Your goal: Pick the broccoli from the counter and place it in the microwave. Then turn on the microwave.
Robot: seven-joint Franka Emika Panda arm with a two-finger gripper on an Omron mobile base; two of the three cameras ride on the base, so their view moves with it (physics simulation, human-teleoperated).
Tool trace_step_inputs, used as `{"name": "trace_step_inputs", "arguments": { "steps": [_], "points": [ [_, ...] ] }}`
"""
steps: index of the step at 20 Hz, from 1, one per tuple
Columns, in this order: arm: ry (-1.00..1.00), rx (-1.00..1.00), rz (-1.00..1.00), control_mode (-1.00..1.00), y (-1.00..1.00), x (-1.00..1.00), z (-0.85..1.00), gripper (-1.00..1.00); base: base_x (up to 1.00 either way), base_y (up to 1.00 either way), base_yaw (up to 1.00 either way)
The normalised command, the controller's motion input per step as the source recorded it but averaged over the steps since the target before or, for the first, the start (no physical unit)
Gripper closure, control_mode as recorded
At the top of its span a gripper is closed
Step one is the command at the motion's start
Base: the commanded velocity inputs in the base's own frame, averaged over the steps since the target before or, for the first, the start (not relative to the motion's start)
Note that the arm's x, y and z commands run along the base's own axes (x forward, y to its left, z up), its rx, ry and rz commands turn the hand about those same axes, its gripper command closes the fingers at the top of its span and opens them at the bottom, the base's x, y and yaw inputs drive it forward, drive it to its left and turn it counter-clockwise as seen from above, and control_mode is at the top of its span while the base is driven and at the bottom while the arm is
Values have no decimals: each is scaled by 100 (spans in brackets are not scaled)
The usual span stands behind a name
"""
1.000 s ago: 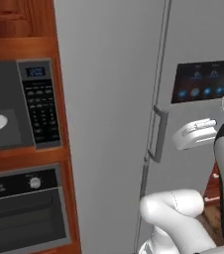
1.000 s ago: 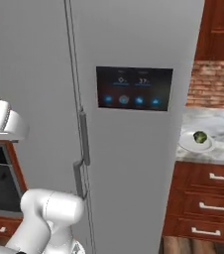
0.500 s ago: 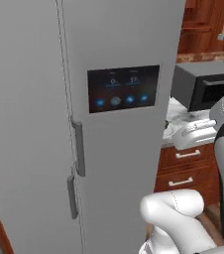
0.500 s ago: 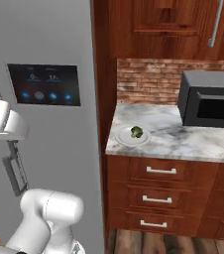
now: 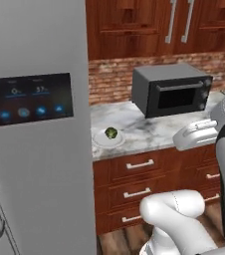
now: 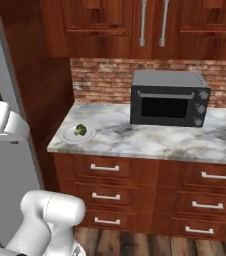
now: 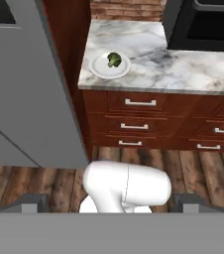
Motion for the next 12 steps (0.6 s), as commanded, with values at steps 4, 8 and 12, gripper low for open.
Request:
{"name": "trace_step_inputs", "arguments": {
  "steps": [4,8,12],
  "points": [
    [0,0,0,100,0,0,0,-100,41,-84,0],
    [0,0,0,100,0,0,0,-100,57,-37,0],
    [0,0,0,100,0,0,0,-100,60,-2,2]
  ]
}}
